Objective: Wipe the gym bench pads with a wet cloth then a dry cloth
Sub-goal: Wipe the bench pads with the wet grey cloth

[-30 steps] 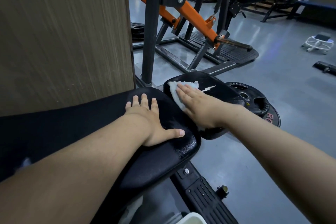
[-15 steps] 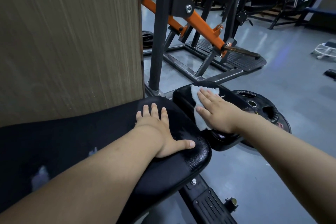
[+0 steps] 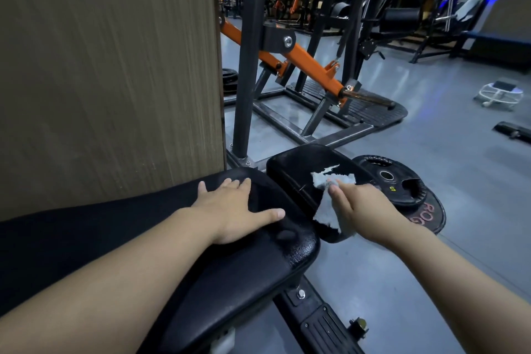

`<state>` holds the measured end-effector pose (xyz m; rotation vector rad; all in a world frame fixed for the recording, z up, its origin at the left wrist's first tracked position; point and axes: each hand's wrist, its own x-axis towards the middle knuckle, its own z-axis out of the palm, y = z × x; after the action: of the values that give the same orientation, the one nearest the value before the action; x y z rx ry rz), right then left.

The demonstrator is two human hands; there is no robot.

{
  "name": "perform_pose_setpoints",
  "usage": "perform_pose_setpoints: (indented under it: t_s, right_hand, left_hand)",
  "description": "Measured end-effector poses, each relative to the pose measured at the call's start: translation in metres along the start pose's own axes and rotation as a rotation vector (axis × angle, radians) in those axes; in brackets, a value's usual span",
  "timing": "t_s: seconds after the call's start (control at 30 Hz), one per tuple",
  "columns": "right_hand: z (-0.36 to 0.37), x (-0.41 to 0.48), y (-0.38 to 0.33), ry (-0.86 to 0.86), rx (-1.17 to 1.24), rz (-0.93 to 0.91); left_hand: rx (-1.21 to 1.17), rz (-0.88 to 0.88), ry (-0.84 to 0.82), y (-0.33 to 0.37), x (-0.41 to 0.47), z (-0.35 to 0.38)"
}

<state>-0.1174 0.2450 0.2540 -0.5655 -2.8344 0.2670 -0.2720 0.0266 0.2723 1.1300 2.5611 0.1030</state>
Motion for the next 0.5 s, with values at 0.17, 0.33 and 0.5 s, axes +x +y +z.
perform_pose_setpoints:
  t_s: [0.17, 0.33, 0.5]
  right_hand:
    - [-0.010, 0.002, -0.031, -0.036, 0.280, -0.002]
    - [0.007, -0.004, -0.084, -0.222, 0.312, -0.203]
    - [0.034, -0.027, -0.103, -0.347, 0.178, -0.277]
  left_hand:
    - [0.039, 0.067, 0.279, -0.048, -0.048, -0.009]
    - [0.055, -0.055, 0.252, -0.085, -0.082, -0.003]
    - [0.037, -0.139, 0.031, -0.092, -0.089, 0.004]
